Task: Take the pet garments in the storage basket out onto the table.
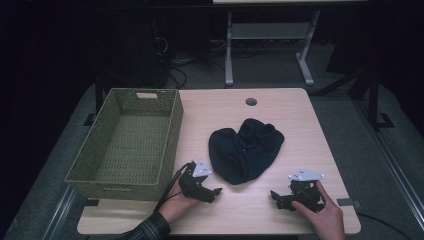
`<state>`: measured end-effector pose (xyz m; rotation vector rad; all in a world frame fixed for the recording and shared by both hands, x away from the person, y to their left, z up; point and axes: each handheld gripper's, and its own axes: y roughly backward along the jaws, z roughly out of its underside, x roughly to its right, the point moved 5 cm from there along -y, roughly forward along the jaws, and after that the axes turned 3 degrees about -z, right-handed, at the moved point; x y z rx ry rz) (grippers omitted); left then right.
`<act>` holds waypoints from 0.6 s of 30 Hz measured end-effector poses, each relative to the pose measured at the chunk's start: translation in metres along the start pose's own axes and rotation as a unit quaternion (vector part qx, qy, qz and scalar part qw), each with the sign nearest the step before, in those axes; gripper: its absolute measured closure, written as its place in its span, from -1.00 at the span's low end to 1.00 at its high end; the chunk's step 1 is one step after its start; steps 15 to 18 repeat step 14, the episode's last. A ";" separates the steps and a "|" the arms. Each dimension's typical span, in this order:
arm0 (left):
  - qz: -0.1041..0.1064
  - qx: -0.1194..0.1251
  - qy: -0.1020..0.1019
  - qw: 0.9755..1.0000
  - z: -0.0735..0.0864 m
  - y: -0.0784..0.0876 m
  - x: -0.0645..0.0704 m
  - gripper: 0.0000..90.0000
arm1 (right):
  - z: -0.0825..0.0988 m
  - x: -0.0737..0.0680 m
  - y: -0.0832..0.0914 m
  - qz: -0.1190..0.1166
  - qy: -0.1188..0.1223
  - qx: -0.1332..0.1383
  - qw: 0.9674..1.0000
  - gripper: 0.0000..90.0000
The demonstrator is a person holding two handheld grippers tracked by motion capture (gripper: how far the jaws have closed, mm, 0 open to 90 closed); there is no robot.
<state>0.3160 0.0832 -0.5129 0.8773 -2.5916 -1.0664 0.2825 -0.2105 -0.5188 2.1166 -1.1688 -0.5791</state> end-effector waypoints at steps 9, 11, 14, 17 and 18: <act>-0.002 0.000 0.003 1.000 0.000 0.000 0.000 -0.72 | 0.000 0.000 0.000 0.000 0.000 0.000 1.000 -1.00; -0.002 0.000 0.003 1.000 0.000 0.001 0.000 -0.72 | 0.000 0.000 0.000 0.000 0.000 0.000 1.000 -1.00; -0.002 0.000 0.003 1.000 0.000 0.000 0.000 -0.72 | 0.001 0.000 0.001 0.001 0.002 0.001 1.000 -1.00; -0.002 0.000 0.003 1.000 0.000 0.000 0.000 -0.72 | 0.001 0.000 0.001 0.001 0.002 0.001 1.000 -1.00; -0.002 0.000 0.003 1.000 0.000 0.000 0.000 -0.72 | 0.001 0.000 0.001 0.001 0.002 0.001 1.000 -1.00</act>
